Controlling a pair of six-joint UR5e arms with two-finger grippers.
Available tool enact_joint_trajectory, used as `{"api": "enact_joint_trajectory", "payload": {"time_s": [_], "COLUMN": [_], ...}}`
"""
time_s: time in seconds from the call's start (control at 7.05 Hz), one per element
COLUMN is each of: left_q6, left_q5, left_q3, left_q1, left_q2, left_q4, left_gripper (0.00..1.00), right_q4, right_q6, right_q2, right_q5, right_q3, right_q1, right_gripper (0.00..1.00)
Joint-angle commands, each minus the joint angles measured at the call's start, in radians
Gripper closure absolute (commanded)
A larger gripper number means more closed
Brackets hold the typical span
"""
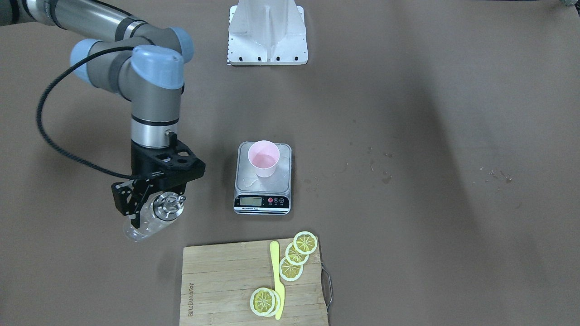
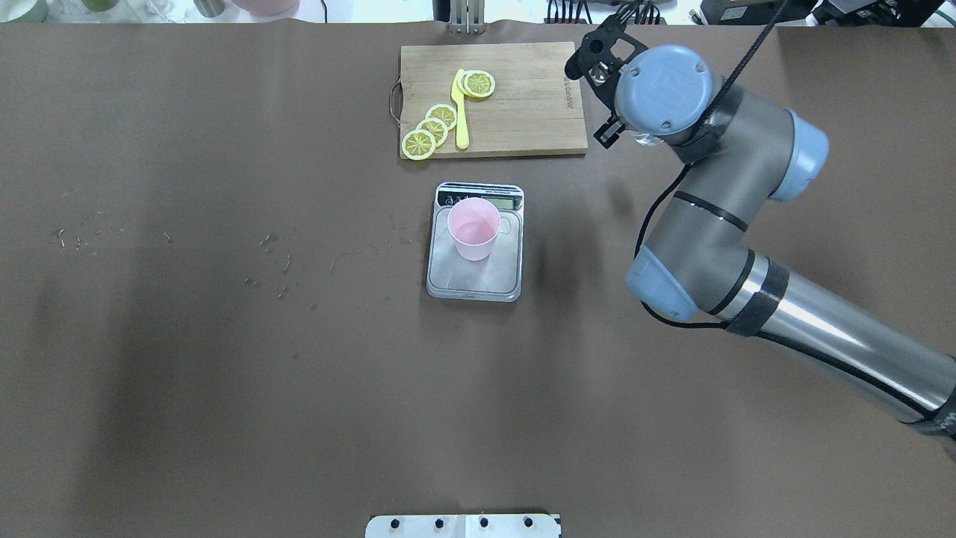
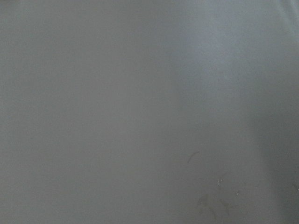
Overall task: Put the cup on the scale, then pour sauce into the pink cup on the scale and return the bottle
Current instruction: 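Turn the dispenser upright and carry it back beside the scale with the right gripper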
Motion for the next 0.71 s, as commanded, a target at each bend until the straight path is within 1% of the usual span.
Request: {"api": "enact_joint_trajectory", "payload": {"time_s": [0.0, 0.14, 0.28, 0.43, 0.57], "left_q6": [0.000, 0.000, 0.000, 0.000, 0.000], "left_q5": [-0.008, -0.007, -0.005, -0.005, -0.004], "left_q3": [-0.024, -0.036, -0.062, -0.067, -0.071], "left_q1": [-0.013, -0.013, -0.016, -0.016, -0.017], "left_q2": [0.001, 0.000, 0.000, 0.000, -0.007], "left_q4": [0.002, 0.002, 0.007, 0.007, 0.008], "left_gripper": [0.03, 0.03, 0.03, 0.03, 0.03], "right_q4": [0.042, 0.045, 0.098, 0.287, 0.459], "right_q6": [0.040, 0.040, 0.052, 0.117, 0.162], "right_q2": [-0.059, -0.093, -0.133, -0.214, -0.248], "right_q5": [0.321, 0.392, 0.402, 0.411, 0.425], "right_q3": [-0.014, -0.016, -0.014, -0.046, -0.109], "right_q1": [0.159, 0.201, 0.221, 0.227, 0.230], "right_gripper": [1.00, 1.00, 1.00, 1.00, 1.00]}}
